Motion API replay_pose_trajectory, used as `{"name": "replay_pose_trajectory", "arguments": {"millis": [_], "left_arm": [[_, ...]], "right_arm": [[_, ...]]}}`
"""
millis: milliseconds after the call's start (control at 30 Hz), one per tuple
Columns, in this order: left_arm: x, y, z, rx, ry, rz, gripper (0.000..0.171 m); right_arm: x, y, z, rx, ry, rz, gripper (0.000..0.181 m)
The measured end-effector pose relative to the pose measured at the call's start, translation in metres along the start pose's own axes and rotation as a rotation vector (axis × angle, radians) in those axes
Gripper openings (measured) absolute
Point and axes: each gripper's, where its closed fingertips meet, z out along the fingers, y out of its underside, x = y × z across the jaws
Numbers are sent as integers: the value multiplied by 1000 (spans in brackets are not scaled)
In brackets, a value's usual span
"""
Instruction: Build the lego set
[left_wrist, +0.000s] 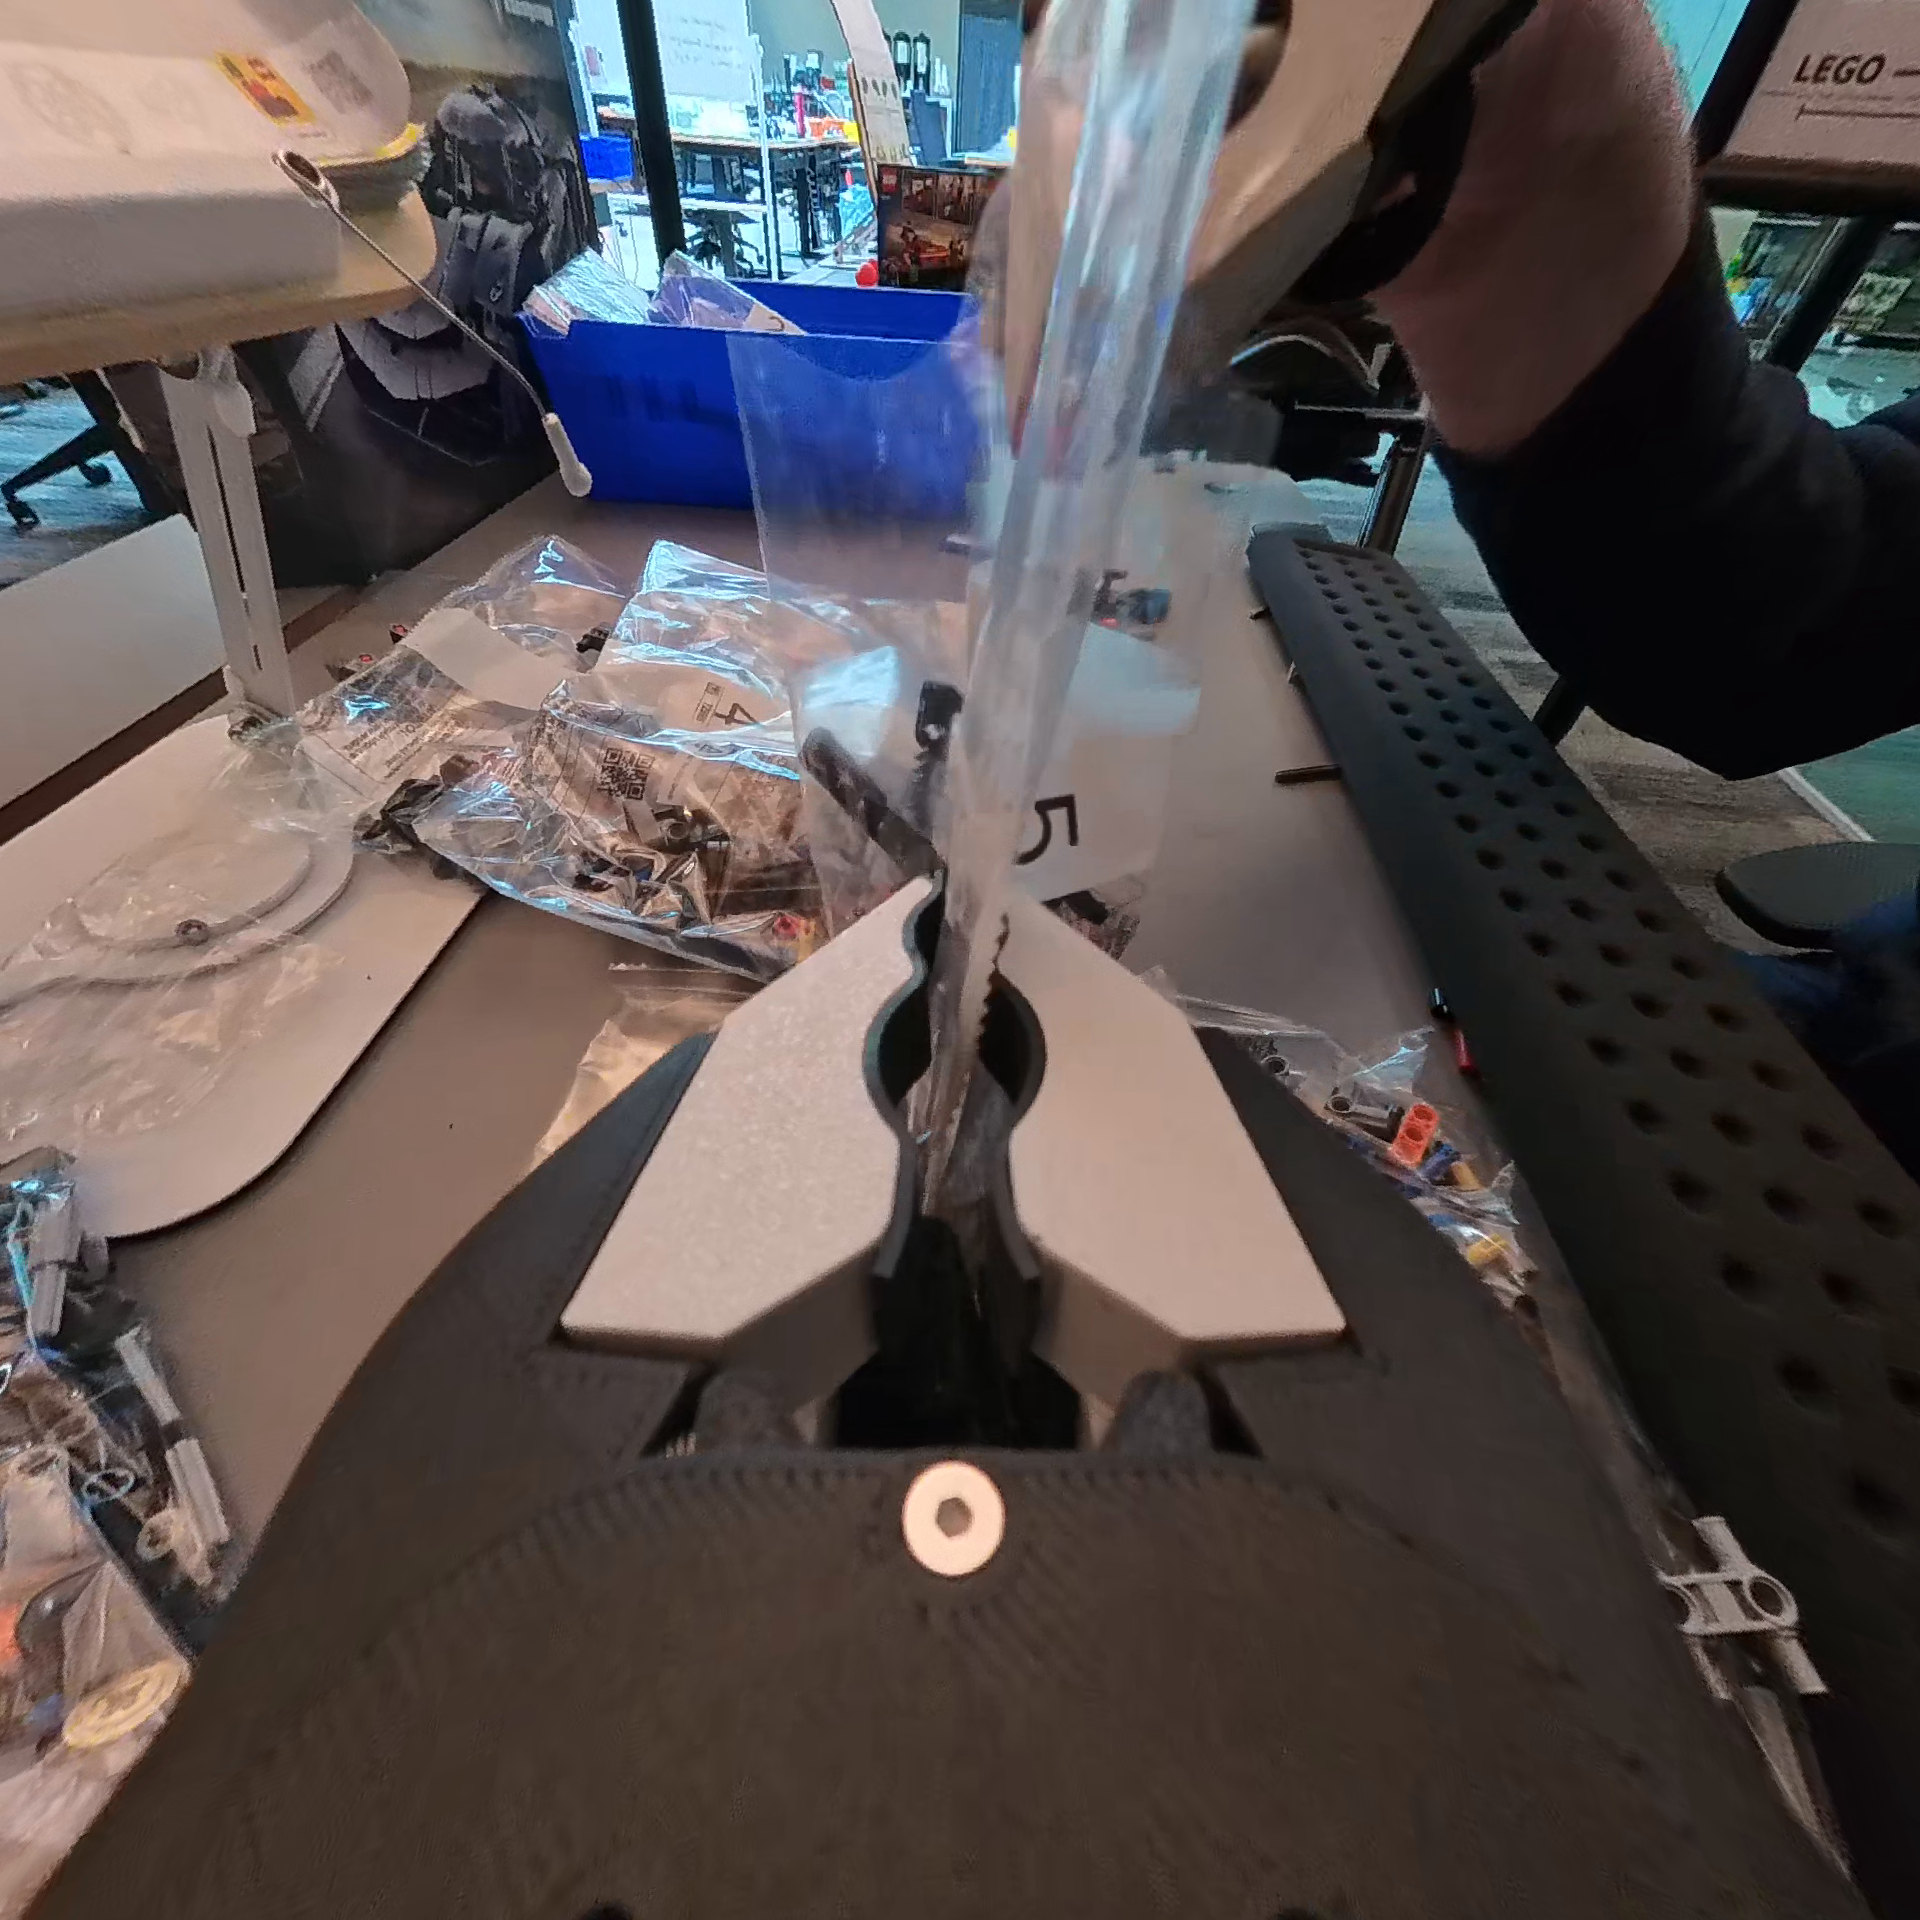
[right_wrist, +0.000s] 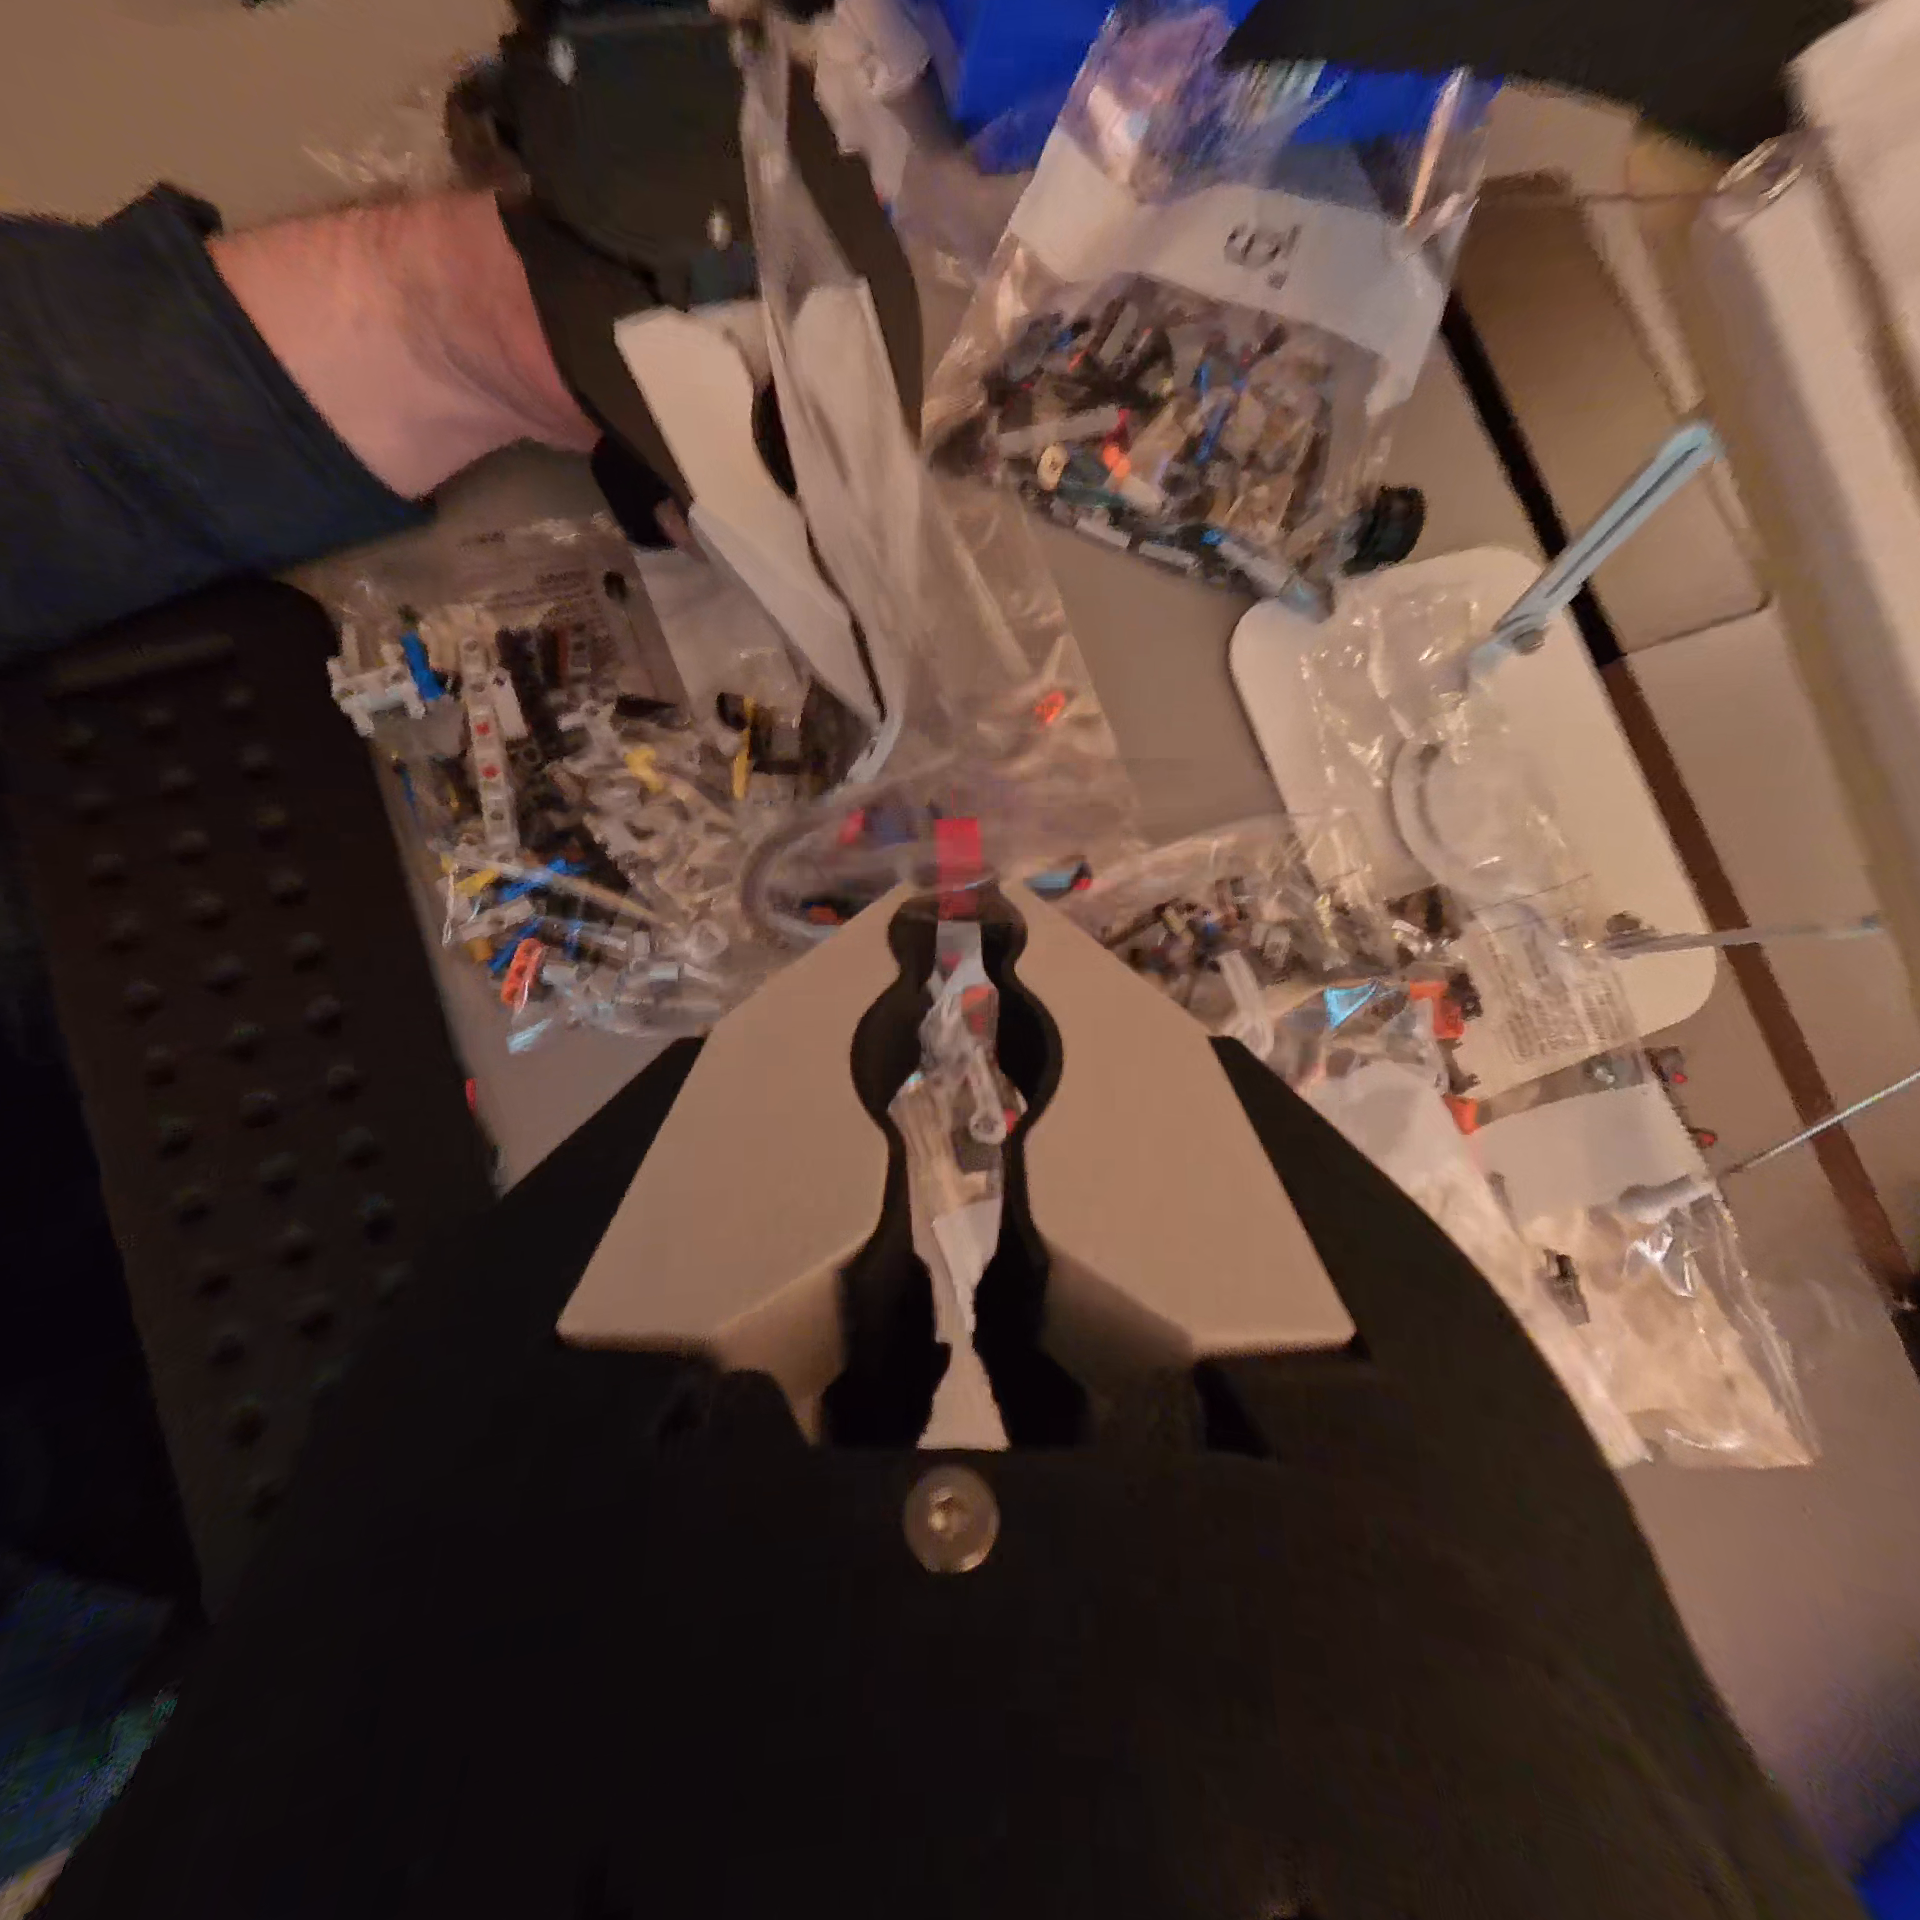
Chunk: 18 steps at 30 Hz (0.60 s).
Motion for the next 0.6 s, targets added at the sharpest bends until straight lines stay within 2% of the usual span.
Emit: {"name": "replay_pose_trajectory", "arguments": {"millis": [100, 267, 367, 600], "left_arm": [[0, -2, -2, 13, 1, -3, 1], [-1, -2, -2, 14, 0, -4, 1], [-1, -2, -2, 13, -1, -4, 1], [-1, -2, -1, 13, -2, -7, 1]], "right_arm": [[2, 7, 2, -57, 38, -46, 9], [-5, -4, -2, 21, 2, -38, 20], [4, 1, -9, 31, 61, -11, 24], [4, 34, -49, 86, 133, 65, 30]]}}
